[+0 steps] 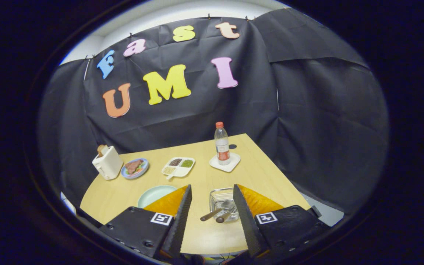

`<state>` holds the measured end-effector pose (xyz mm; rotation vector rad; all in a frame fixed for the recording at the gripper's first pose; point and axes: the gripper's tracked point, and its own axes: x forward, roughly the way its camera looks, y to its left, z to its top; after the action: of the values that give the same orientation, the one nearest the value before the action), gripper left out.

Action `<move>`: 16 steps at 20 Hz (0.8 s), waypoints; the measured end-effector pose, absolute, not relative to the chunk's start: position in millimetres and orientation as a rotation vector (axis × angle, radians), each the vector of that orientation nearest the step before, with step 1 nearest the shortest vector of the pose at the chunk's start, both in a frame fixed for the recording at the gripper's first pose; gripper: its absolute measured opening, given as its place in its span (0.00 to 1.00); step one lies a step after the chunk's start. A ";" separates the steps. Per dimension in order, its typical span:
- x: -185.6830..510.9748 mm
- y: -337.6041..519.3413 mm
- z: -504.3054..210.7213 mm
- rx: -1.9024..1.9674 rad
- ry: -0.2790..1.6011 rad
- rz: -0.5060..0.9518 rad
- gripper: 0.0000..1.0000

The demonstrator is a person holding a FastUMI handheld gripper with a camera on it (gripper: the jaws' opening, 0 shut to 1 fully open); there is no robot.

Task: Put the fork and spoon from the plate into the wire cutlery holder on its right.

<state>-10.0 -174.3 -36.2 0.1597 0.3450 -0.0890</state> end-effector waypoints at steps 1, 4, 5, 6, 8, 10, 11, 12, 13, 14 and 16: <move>-14.9 -170.4 -30.1 0.161 0.324 -0.091 0.69; -31.9 -158.0 -14.5 0.153 0.274 -0.096 0.75; -38.1 -152.3 -9.8 0.146 0.255 -0.094 0.77; -44.1 -146.6 -3.4 0.140 0.234 -0.090 0.80; -54.2 -133.3 5.6 0.125 0.194 -0.084 0.81; -62.6 -119.9 10.4 0.092 0.155 -0.083 0.87; -67.7 -111.3 13.0 0.073 0.135 -0.081 0.89; -71.0 -102.0 16.3 0.053 0.115 -0.074 0.91; -74.4 -89.3 17.4 0.036 0.097 -0.051 0.93; -77.6 -79.2 17.9 0.027 0.081 -0.034 0.95; -80.1 -62.8 17.8 0.024 0.055 -0.015 0.97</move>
<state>-80.1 -62.8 17.8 0.0239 0.0545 -0.0150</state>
